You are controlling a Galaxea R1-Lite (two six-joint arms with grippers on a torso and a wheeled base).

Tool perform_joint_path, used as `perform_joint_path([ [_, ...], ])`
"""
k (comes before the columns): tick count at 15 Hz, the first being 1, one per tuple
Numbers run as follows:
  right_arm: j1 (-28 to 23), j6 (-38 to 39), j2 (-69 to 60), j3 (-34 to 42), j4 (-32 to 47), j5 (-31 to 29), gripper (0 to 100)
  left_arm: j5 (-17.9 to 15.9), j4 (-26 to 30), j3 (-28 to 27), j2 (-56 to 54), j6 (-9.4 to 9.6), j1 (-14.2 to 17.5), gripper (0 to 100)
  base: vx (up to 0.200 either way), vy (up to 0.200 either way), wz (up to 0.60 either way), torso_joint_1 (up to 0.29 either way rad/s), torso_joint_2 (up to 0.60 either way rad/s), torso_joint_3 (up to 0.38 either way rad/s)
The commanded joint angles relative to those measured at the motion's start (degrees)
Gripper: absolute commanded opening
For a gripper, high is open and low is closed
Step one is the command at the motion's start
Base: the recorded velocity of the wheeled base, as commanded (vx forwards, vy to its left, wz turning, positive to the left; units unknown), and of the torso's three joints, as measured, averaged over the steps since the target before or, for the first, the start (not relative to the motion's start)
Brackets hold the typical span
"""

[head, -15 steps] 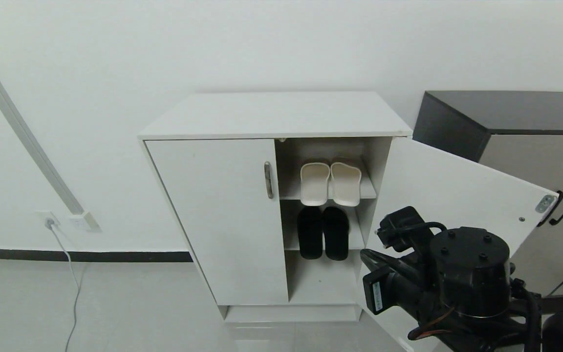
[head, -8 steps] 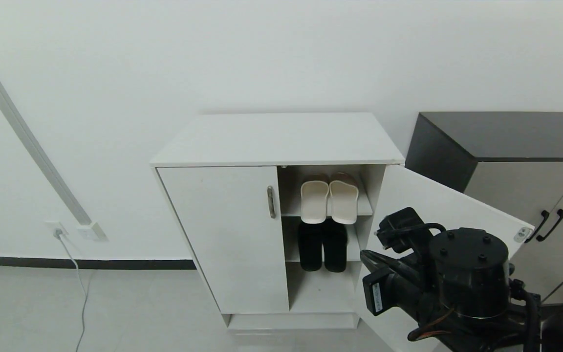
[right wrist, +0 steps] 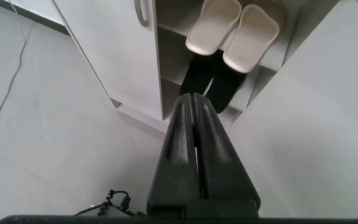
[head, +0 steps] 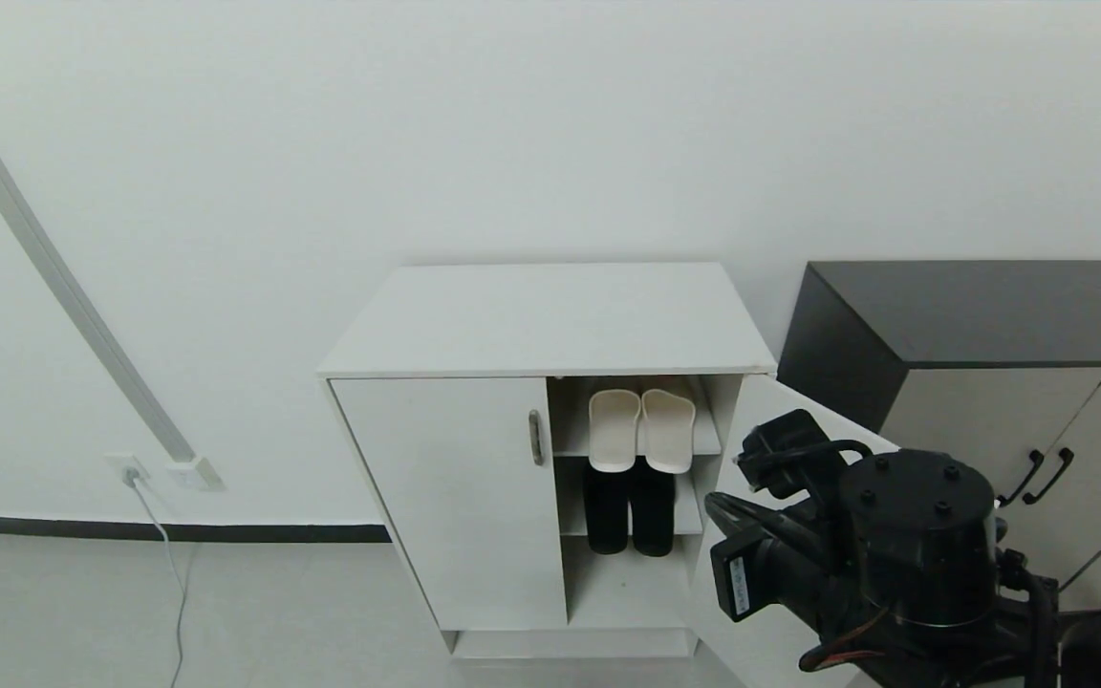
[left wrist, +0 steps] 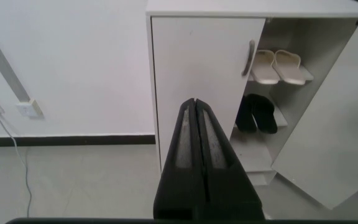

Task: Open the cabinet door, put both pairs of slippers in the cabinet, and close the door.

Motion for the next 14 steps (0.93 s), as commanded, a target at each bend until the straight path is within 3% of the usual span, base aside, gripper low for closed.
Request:
perform_joint_path([
  [1, 0.02, 0.15, 0.15, 0.05, -0.02, 0.03, 0, 0.04, 0.0, 0.0, -0.01, -0.01, 0.0, 0, 0.0, 0.0, 0.0, 0.271, -0.62, -0.339],
  [9, -1.03, 0.33, 0.67, -0.13, -0.11, 0.21, 0, -0.31, 0.09, 0.0, -0.01, -0.36, 0.0, 0, 0.0, 0.0, 0.0, 0.193, -0.42, -0.232],
  [14, -1.3, -0.11, 1.02, 0.05, -1.78, 0.12, 0, -0.13, 0.09, 0.0, -0.01, -0.45, 0.0, 0, 0.0, 0.0, 0.0, 0.026, -0.06, -0.028],
])
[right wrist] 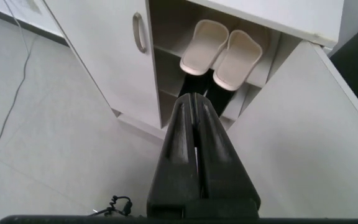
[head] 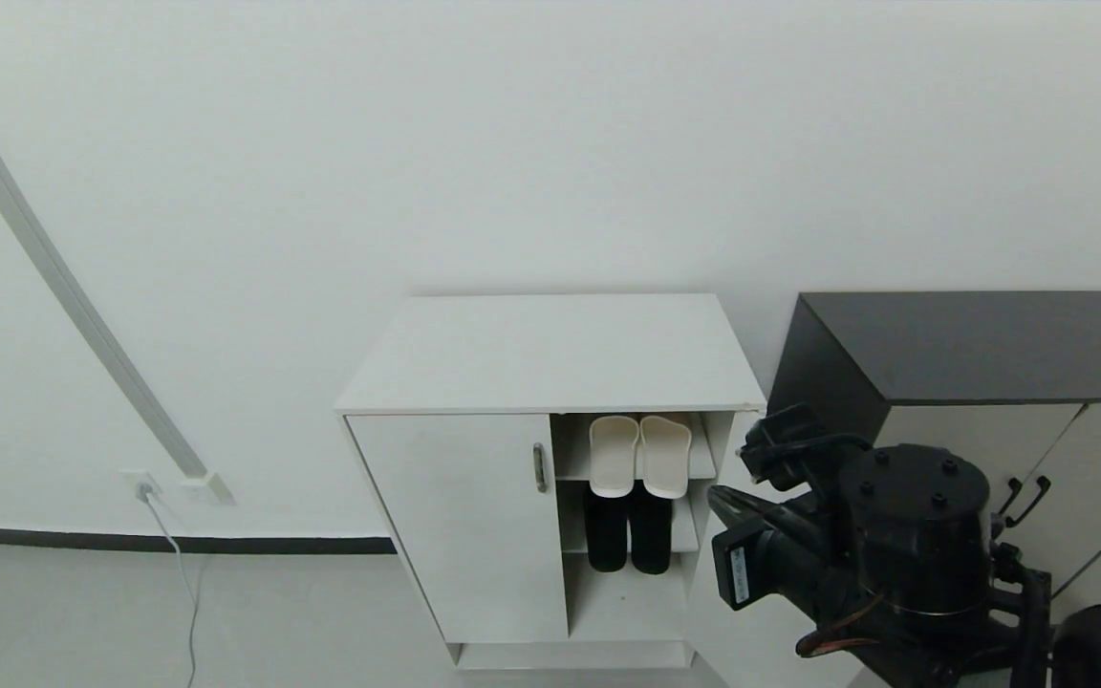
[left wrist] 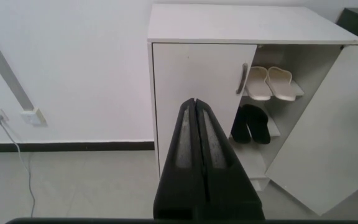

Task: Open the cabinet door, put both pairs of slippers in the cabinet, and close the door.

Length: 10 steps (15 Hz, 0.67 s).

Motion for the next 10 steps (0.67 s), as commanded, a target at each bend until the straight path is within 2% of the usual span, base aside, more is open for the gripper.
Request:
perform_joint_path([
  [1, -0.09, -0.05, 0.15, 0.0, -0.03, -0.05, 0, 0.02, -0.05, 0.0, -0.01, -0.1, 0.0, 0, 0.0, 0.0, 0.0, 0.0, 0.0, 0.0],
  [7, -1.15, -0.05, 0.67, 0.35, -0.03, 0.04, 0, -0.15, -0.05, 0.0, -0.01, -0.01, 0.0, 0, 0.0, 0.0, -0.6, 0.005, 0.0, 0.002],
  [10, -1.76, -0.14, 1.38, 0.26, -0.46, 0.04, 0, -0.15, -0.05, 0.0, -0.01, -0.01, 0.0, 0, 0.0, 0.0, 0.0, 0.0, 0.0, 0.0],
])
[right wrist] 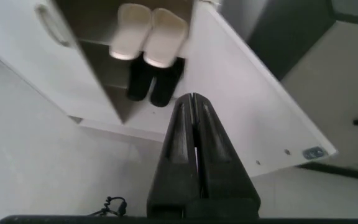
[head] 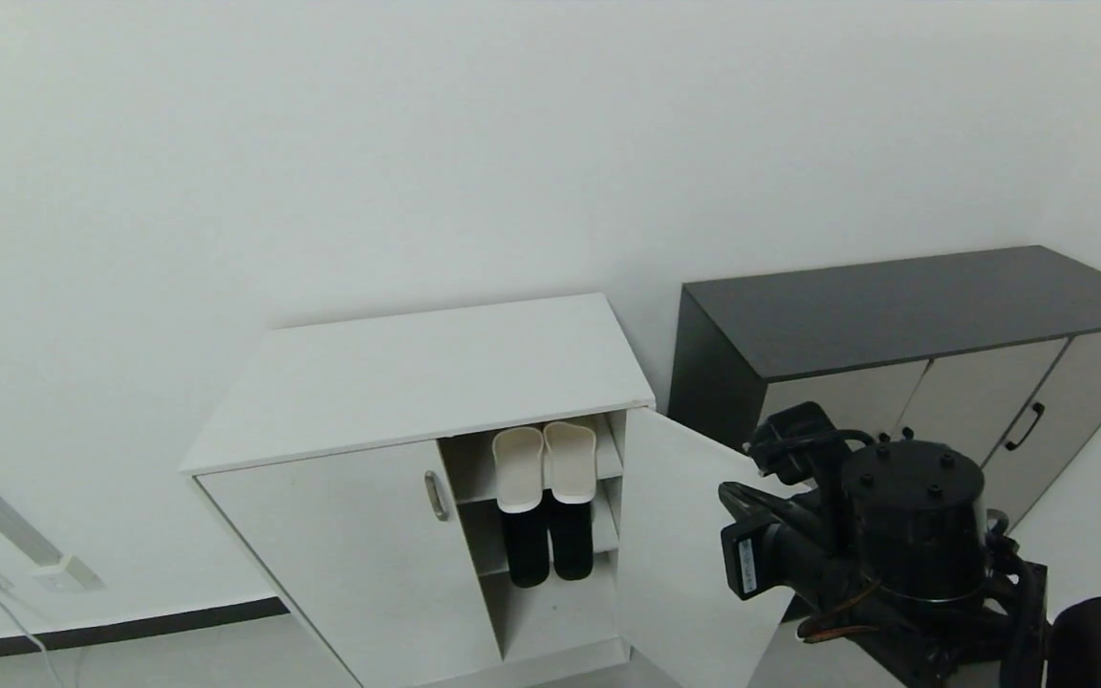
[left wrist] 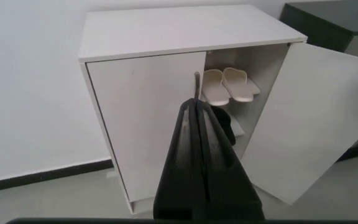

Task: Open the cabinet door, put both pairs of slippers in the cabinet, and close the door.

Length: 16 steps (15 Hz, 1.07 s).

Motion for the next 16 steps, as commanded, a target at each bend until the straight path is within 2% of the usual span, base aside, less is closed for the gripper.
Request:
perform_joint_path([
  [1, -0.1, 0.02, 0.68, -0.04, -0.11, 0.06, 0, -0.02, 0.0, 0.0, -0.01, -0.1, 0.0, 0, 0.0, 0.0, 0.0, 0.0, 0.0, 0.0],
  [4, -0.45, 0.02, 0.85, -0.04, -0.2, 0.06, 0, -0.02, 0.0, 0.0, -0.01, -0.01, 0.0, 0, 0.0, 0.0, 0.0, 0.0, 0.0, 0.0],
  [8, -1.33, 0.02, 1.2, -0.22, -0.29, 0.15, 0, 0.07, 0.0, 0.0, -0.01, -0.01, 0.0, 0, -0.2, 0.0, 0.0, 0.005, 0.0, 0.0],
  [10, -3.52, -0.07, 2.7, -1.01, -0.38, 0.24, 0, 0.07, 0.0, 0.0, -0.01, -0.01, 0.0, 0, -0.2, 0.0, 0.0, -0.005, 0.0, 0.002],
  [16, -13.37, -0.51, 9.2, -8.92, -0.03, 2.35, 0, 0.07, 0.0, 0.0, -0.01, -0.01, 0.0, 0, 0.0, 0.0, 0.0, 0.0, 0.0, 0.0],
])
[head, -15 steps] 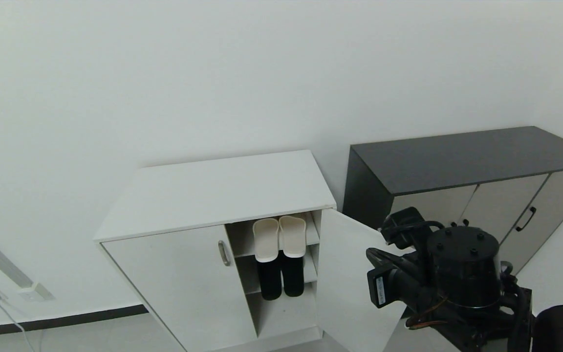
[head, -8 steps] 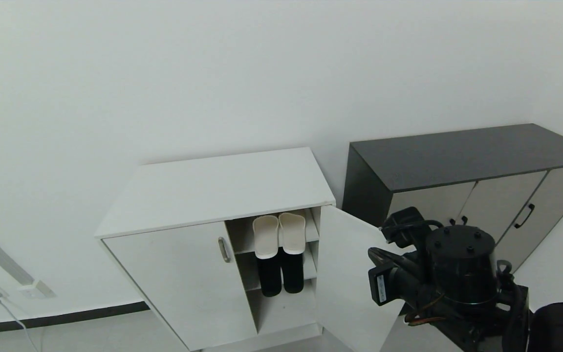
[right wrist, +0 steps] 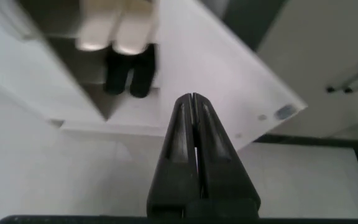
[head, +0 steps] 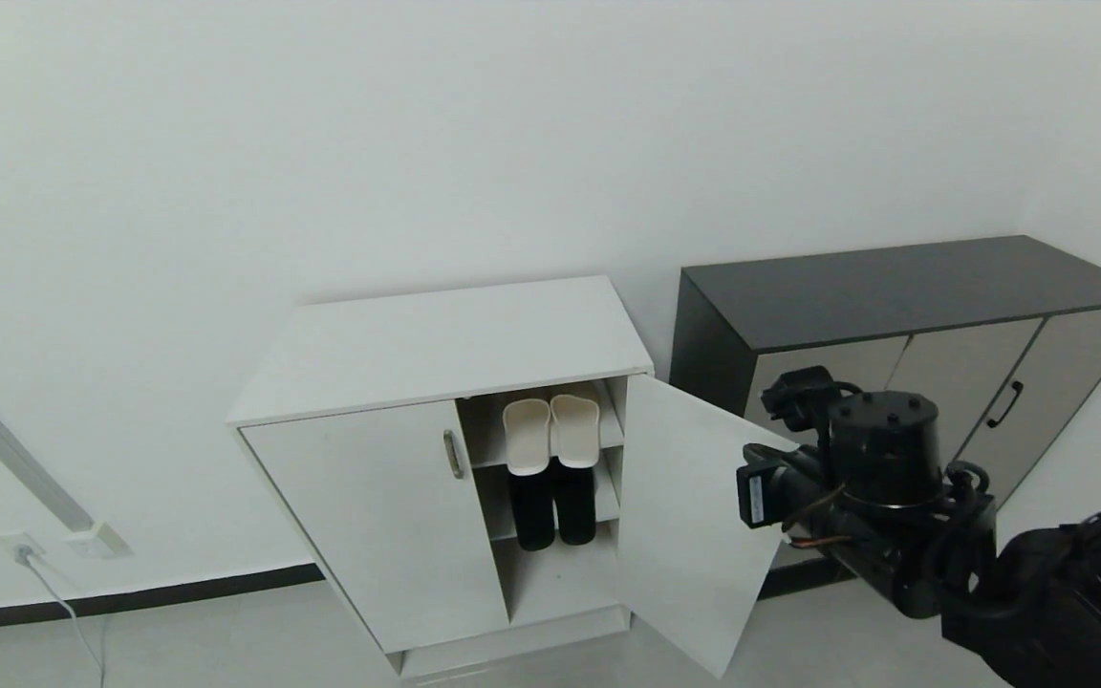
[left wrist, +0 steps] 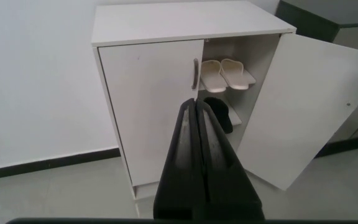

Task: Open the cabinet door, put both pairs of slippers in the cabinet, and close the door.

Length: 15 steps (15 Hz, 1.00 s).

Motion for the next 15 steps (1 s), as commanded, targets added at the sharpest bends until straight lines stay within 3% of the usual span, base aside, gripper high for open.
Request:
perform_joint_path([
  [1, -3.99, -0.01, 4.52, -3.83, 0.14, 1.14, 0, 0.01, -0.02, 0.0, -0.01, -0.01, 0.0, 0, 0.0, 0.0, 0.0, 0.0, 0.0, 0.0],
  [8, -14.89, 0.08, 14.19, -12.44, 0.14, 7.82, 0, 0.01, -0.02, 0.0, -0.01, -0.01, 0.0, 0, 0.0, 0.0, 0.0, 0.0, 0.0, 0.0],
  [15, -18.84, 0.35, 18.49, -15.69, 0.05, 9.93, 0, 0.01, -0.02, 0.0, -0.01, -0.01, 0.0, 0, 0.0, 0.0, 0.0, 0.0, 0.0, 0.0],
])
